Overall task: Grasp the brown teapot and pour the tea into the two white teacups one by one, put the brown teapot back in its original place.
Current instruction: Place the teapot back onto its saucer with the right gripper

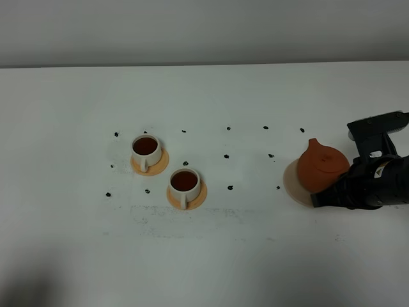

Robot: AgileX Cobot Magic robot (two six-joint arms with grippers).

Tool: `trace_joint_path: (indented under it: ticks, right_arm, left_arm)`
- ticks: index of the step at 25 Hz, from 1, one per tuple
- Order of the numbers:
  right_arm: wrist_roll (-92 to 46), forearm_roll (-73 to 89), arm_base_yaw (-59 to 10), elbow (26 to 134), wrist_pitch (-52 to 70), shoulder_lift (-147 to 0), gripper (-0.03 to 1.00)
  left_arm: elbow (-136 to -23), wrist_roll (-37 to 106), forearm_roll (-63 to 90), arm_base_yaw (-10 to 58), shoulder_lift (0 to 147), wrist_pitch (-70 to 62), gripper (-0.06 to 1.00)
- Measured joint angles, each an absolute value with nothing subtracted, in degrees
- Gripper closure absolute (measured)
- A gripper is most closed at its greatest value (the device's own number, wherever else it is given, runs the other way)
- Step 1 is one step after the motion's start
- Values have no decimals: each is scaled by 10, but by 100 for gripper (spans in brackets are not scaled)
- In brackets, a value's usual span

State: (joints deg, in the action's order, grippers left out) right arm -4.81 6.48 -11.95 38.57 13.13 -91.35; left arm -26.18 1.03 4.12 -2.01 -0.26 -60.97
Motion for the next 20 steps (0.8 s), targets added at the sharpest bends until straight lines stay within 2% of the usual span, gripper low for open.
trace_joint_path:
  ticks: [20]
  right_arm:
    - [-48,74,-131,386,114,-952,88]
  left_arm:
    - [-262,10,41,-20,-3,-610,44]
